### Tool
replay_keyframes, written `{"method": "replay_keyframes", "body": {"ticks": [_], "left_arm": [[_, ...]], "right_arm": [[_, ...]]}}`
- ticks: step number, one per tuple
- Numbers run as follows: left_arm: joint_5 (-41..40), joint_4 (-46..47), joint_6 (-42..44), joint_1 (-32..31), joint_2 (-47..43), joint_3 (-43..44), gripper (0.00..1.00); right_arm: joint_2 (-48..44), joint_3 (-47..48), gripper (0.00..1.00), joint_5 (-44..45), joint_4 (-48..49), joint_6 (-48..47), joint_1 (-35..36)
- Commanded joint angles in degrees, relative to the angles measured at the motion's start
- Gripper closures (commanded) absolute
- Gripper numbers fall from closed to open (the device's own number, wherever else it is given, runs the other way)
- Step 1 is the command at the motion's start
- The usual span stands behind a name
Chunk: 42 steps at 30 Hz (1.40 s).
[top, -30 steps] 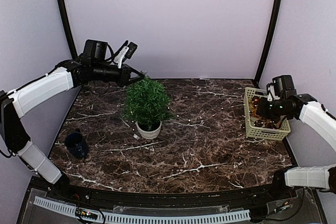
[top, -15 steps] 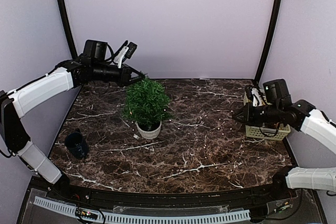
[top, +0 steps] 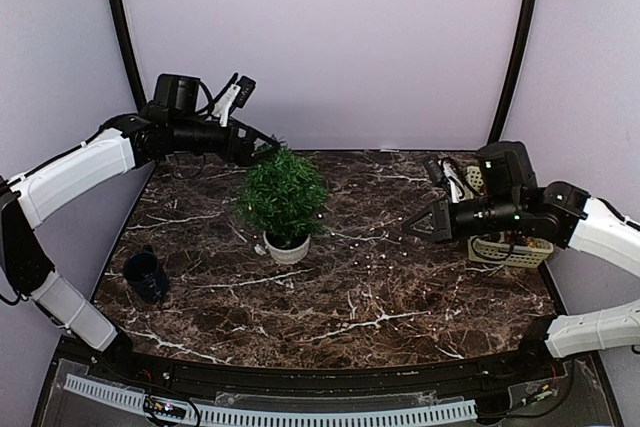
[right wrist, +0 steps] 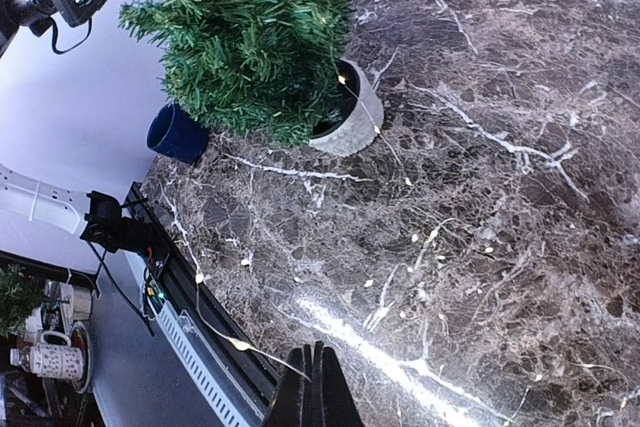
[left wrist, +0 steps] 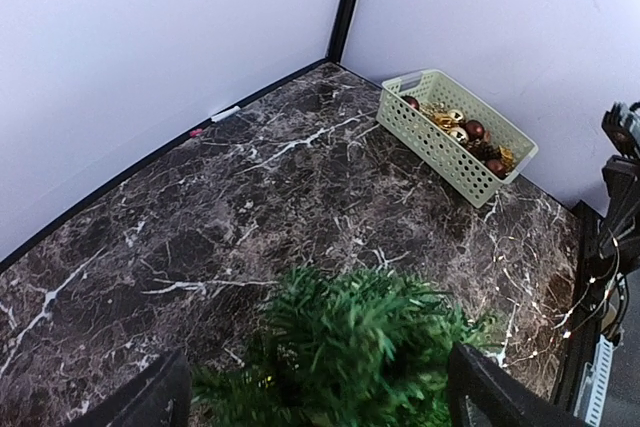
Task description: Decorate the small christmas tree
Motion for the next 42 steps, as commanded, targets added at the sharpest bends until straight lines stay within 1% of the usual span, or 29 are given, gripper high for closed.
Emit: {"method": "replay_keyframes", "body": {"ticks": [1,5,7,9,11,12,13,14,16,17,18,19,21,26,31,33,35,37,38,42], "left_arm": [[-8.9,-2.2,2.6,0.1,-5.9,-0.2,0.08],[-14.6,-3.6,5.1,0.1,-10.3,0.1,0.06],[-14.5,-4.5,5.7,0.0,-13.3,0.1,0.07],[-13.5,-5.6,5.7,-1.3,-15.0,0.0,0.11],[-13.2,-6.7,5.5,-4.8,-15.9,-0.5,0.18],[-13.4,-7.0,5.3,-8.3,-16.1,-1.0,0.19],[-13.2,-7.1,4.3,-9.9,-16.3,-1.6,0.22],[-11.4,-6.8,3.4,-13.0,-16.3,-2.2,0.23],[-7.4,-3.9,-1.0,-16.5,-16.5,-4.7,0.27],[-6.4,-0.9,-3.7,-17.6,-16.6,-6.7,0.28],[-4.7,0.6,-5.0,-19.7,-16.6,-7.7,0.28],[-4.0,3.6,-7.2,-20.5,-16.2,-9.4,0.29],[-2.8,6.1,-9.2,-22.3,-15.1,-10.7,0.28],[-2.8,6.1,-9.5,-23.5,-11.4,-11.1,0.22],[-1.2,6.1,-8.1,-24.0,-7.6,-9.7,0.21],[-1.4,5.3,-7.4,-24.1,-5.9,-8.7,0.23],[-1.6,5.2,-7.0,-24.3,-4.4,-8.0,0.27],[-1.5,5.3,-6.8,-24.4,-3.2,-7.5,0.34],[-1.4,5.4,-6.8,-24.4,-2.6,-7.2,0.4],[-0.3,6.8,-7.3,-24.6,-1.6,-7.0,0.53]], "right_arm": [[2.7,4.1,1.0,2.6,5.9,-1.7,4.9],[6.1,6.6,1.0,4.8,8.3,-2.4,7.8],[7.6,7.7,1.0,6.2,9.3,-2.6,8.7],[8.8,8.1,1.0,6.7,11.2,-2.6,9.4],[9.8,8.1,1.0,6.8,13.5,-2.5,9.9],[10.3,8.1,1.0,6.8,14.4,-2.5,10.0],[10.8,8.2,1.0,6.8,15.2,-2.4,10.1],[11.3,8.4,1.0,6.8,15.9,-2.3,10.2],[12.2,8.6,1.0,6.3,17.2,-2.2,10.4],[12.5,8.8,1.0,5.9,17.8,-2.1,10.5],[12.8,9.0,1.0,5.6,18.1,-2.0,10.6],[13.1,9.1,1.0,5.3,18.3,-2.0,10.7],[13.5,9.4,1.0,5.0,18.5,-2.1,10.9],[13.9,9.5,1.0,4.2,18.5,-2.3,11.1],[14.1,9.7,1.0,2.9,18.6,-2.6,11.3],[14.1,9.8,1.0,2.4,18.7,-2.8,11.3],[14.3,9.8,1.0,2.0,18.7,-2.9,11.4],[14.6,10.0,1.0,1.4,18.6,-3.2,11.4],[14.8,10.1,1.0,1.1,18.5,-3.3,11.4],[16.0,11.3,1.0,1.2,17.1,-4.2,11.4]]}}
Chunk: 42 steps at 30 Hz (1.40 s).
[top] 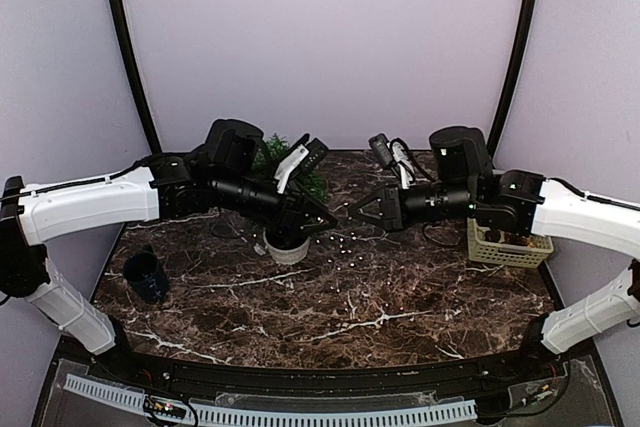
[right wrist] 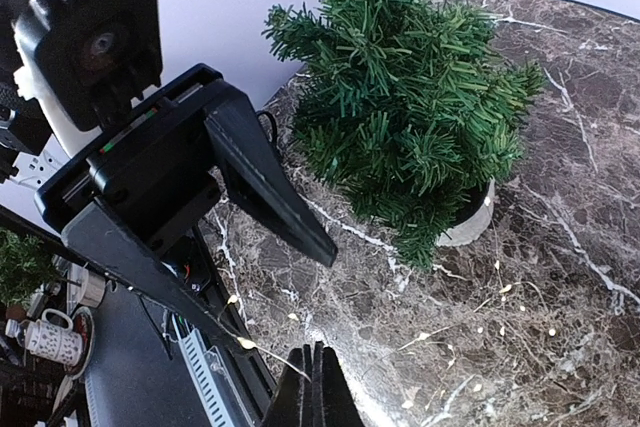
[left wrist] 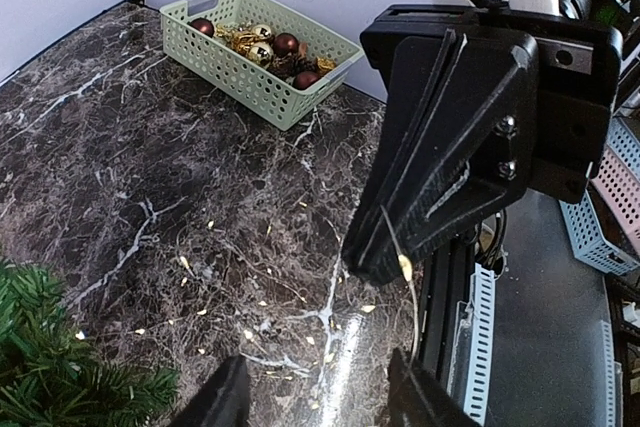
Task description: Decorate the small christmas tree
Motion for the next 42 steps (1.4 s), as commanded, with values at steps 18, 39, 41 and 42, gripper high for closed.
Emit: {"method": "replay_keyframes", "body": {"ticks": [18,39,41,42], "left_arm": [[-6.6,-0.4,-3.5,-0.5,-7.1,-1.0,1.0],[-9.2,-14.0,-1.3,-0.5,-14.1,-0.1,1.0],[-8.8,-14.8,-0.9,-0.5,-14.2,0.1,1.0],[-8.7,-14.8,-0.8,-0.5,-14.2,0.1,1.0]], "right_arm": [[-8.3,-6.0,0.3,16.5,5.2,2.1,0.6],[-0.5,-26.6,0.18,26.8,37.4,10.3,5.5],[0.7,-24.6,0.17,26.9,37.2,9.8,4.7],[1.5,-23.6,0.16,26.8,37.0,9.1,4.6]]}}
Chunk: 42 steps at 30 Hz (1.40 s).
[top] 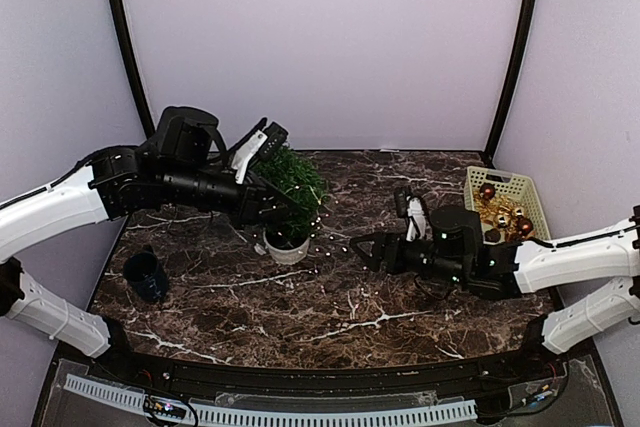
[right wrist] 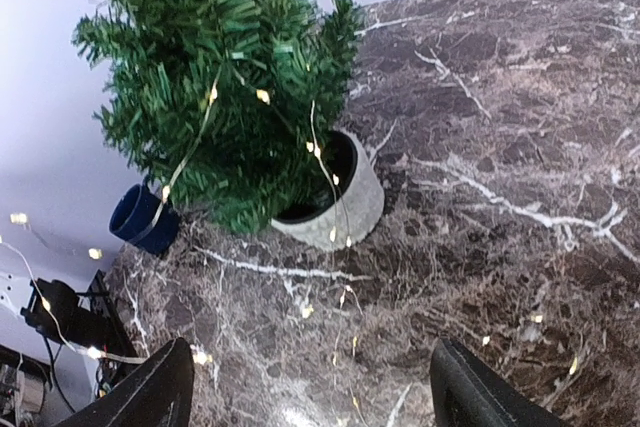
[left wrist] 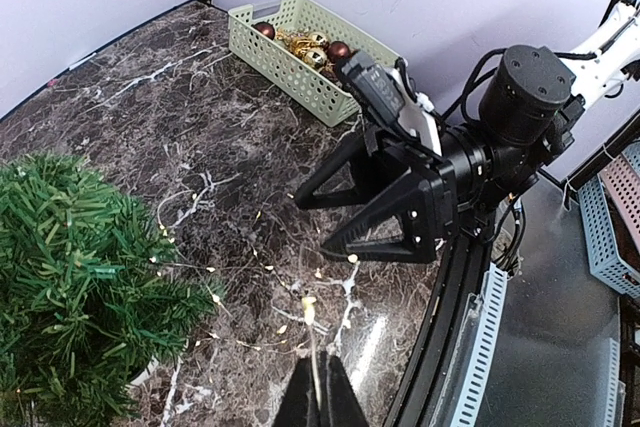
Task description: Decorate the small christmas tree
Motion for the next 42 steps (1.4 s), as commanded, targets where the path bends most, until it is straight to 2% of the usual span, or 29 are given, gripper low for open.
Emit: {"method": "replay_keyframes", "body": {"ticks": [1,6,10,16,22,29,35,39,40,42], "left_arm": [[0.8,-2.6,1.7,-0.1,-2.0,0.5,1.0],[1.7,-2.4,1.7,-0.1,-2.2,0.0,1.0],[1.9,-1.9,1.4,-0.2,-2.3,-0.5,1.0],[2.4,-1.8,0.6,-0.2,-2.7,-1.3,1.0],[2.9,-2.0,0.0,-0.1,-2.7,-1.5,1.0],[2.5,-2.0,-0.4,-0.1,-3.2,-1.5,1.0],[2.2,-2.3,-0.4,-0.1,-3.4,-1.7,1.0],[0.6,-3.9,-0.3,-0.1,-3.8,-2.5,1.0],[-0.2,-4.0,-0.4,-0.1,-4.4,-2.8,1.0],[-1.0,-3.9,-0.9,0.0,-5.4,-4.0,1.0]], "right_arm": [[2.7,5.8,0.16,2.2,3.4,-2.5,-1.2],[9.4,14.3,0.18,4.2,-2.2,-7.4,-0.7],[13.9,17.5,0.21,5.3,-1.8,-9.1,-0.7],[18.7,19.3,0.39,15.1,0.5,-6.9,-0.5],[23.8,22.2,0.4,13.4,5.4,-10.1,0.0],[25.5,20.7,0.41,13.2,9.3,-7.9,0.0],[26.8,21.4,0.75,15.3,11.2,-7.4,-0.2],[26.7,24.4,0.96,24.9,4.0,-7.2,-0.3],[26.0,24.4,1.0,26.9,2.4,-6.9,-0.4],[24.1,23.6,1.0,30.6,-0.6,-6.1,-0.6]]}}
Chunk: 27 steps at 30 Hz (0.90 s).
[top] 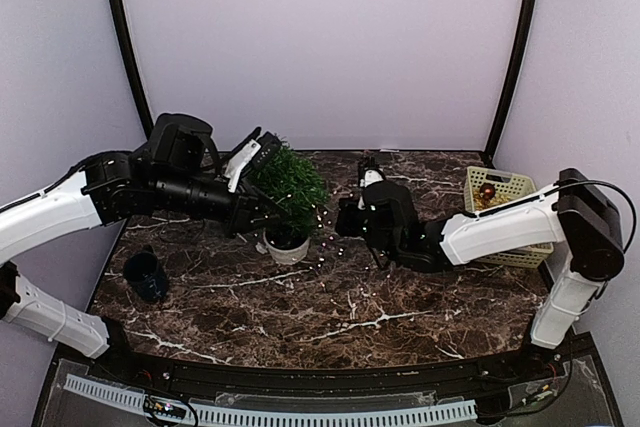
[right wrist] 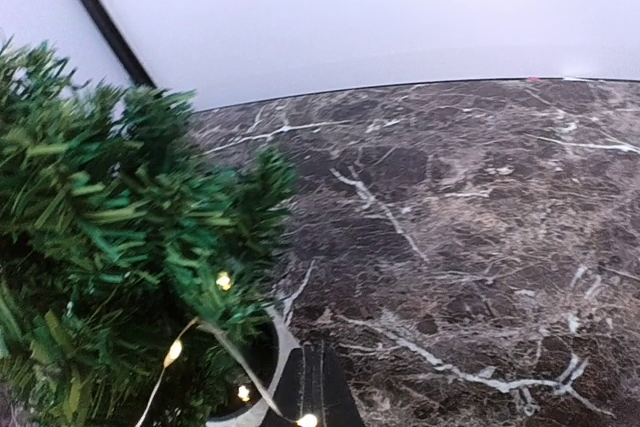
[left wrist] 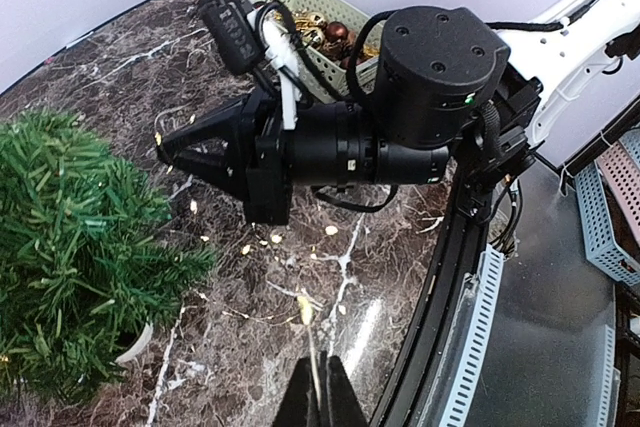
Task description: Decorate the small christmas tree
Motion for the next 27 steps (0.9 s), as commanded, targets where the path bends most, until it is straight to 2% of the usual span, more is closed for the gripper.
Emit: {"method": "replay_keyframes", "body": {"ticks": [1,10,14,21,24,27], "left_arm": [[-2.3,-1.5,-1.4,0.1,-3.6,-3.2,1.0],[-5.4,1.8,-4.4,1.5,-4.6,-10.0,1.0],[-6.9,3.0,-4.8,2.2,-4.8,-11.1,1.0],[-12.2,4.7,-4.9,4.3,-7.4,-11.7,1.0],[-11.2,6.2,-5.7,6.3,-7.9,-12.3,1.0],[-10.6,7.3,-6.1,8.3,-8.1,-12.9,1.0]], "right_arm": [[-3.8,0.4,1.0,12.0,-7.1,1.4,-0.2],[-15.8,-3.8,1.0,23.3,-25.7,1.7,0.5],[-21.6,-4.4,1.0,20.5,-31.1,-1.7,0.9],[-27.1,3.7,1.0,13.2,-43.1,-5.5,3.2],[-24.8,9.9,1.0,11.4,-45.6,-7.5,4.4],[-19.0,18.0,1.0,13.6,-49.0,-8.7,5.7]]}}
